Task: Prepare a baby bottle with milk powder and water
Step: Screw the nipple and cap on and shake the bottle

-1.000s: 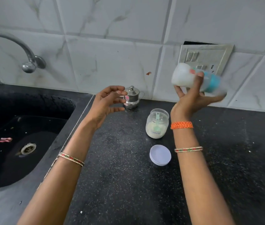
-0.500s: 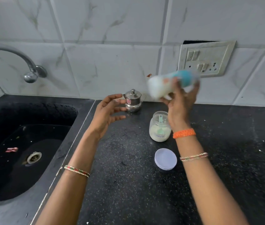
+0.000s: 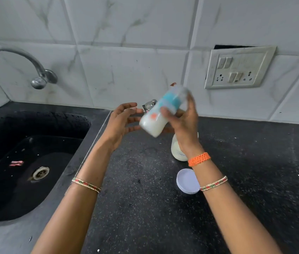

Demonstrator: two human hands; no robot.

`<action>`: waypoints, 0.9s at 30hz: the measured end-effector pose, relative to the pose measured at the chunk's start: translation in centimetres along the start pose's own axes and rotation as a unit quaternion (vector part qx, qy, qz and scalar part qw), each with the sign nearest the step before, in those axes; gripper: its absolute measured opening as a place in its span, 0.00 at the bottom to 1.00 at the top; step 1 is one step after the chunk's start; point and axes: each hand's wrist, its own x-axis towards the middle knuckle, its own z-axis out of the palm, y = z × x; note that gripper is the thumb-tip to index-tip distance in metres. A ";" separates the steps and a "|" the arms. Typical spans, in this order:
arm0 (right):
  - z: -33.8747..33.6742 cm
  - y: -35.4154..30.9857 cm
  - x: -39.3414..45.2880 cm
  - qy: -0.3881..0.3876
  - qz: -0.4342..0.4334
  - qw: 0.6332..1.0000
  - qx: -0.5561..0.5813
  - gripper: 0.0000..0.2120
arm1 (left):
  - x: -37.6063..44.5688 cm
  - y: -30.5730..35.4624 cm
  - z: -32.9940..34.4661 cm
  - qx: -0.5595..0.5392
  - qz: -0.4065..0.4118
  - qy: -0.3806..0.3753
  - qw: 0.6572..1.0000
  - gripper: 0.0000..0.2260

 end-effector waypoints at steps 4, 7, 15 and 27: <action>0.5 0.0 0.6 0.135 0.000 0.982 0.135 0.42 | -0.3 -0.3 0.2 0.012 -0.023 -0.019 0.999 0.08; -0.6 -0.3 0.6 -0.026 0.030 0.999 -0.025 0.38 | -0.5 -0.7 0.9 0.081 -0.105 -0.083 0.988 0.13; -3.4 -1.1 1.4 -0.140 0.078 0.987 -0.020 0.28 | -1.0 -1.9 2.2 -0.072 -0.195 -0.214 0.955 0.24; -0.5 -1.5 1.0 -0.082 0.151 0.956 -0.239 0.40 | -2.1 -3.1 1.7 0.068 -0.060 -0.162 0.983 0.34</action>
